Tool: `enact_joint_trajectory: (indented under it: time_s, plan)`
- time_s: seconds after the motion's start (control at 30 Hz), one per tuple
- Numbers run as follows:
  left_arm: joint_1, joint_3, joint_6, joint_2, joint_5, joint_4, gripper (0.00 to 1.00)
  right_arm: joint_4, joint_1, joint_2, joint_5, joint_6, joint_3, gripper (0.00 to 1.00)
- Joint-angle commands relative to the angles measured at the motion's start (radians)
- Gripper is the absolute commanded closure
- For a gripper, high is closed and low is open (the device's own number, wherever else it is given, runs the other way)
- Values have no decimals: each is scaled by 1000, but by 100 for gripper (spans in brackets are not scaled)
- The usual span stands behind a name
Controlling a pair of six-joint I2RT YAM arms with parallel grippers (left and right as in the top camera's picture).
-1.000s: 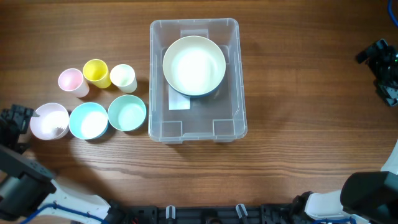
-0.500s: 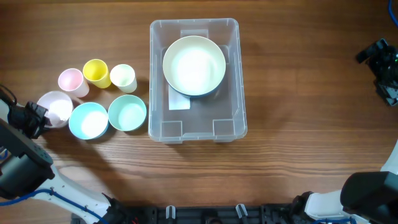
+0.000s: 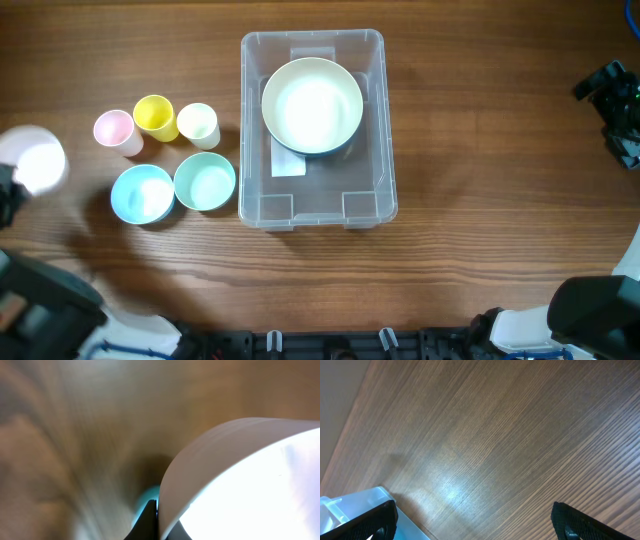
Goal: Pack container
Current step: 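Carry the pink bowl with the left gripper into the bin's near right corner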
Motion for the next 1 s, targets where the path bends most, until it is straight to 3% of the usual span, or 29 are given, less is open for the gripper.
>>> enact_joint_trajectory:
  time_s: [0.0, 0.17, 0.23, 0.37, 0.47, 0.7, 0.97]
  plan:
    - [-163, 26, 100, -173, 238, -17, 96, 3, 0, 12, -4, 3, -2, 0]
    - [-570, 26, 148, -277, 195, 5, 96, 3, -1, 12, -4, 3, -2, 0]
    - [-782, 26, 140, -276, 87, 31, 96, 3, -1, 12, -4, 3, -2, 0]
    - [-1142, 25, 78, -201, -136, 68, 96, 3, -1, 12, -4, 3, -2, 0]
    - [-1289, 24, 58, -99, -204, 83, 96, 3, 0, 12, -5, 3, -2, 0]
    - [-1398, 24, 11, 163, -192, 81, 96, 3, 0, 12, -5, 3, -2, 0]
    - [-1505, 22, 11, 197, -222, 113, 95, 3, -1, 13, -4, 3, -2, 0]
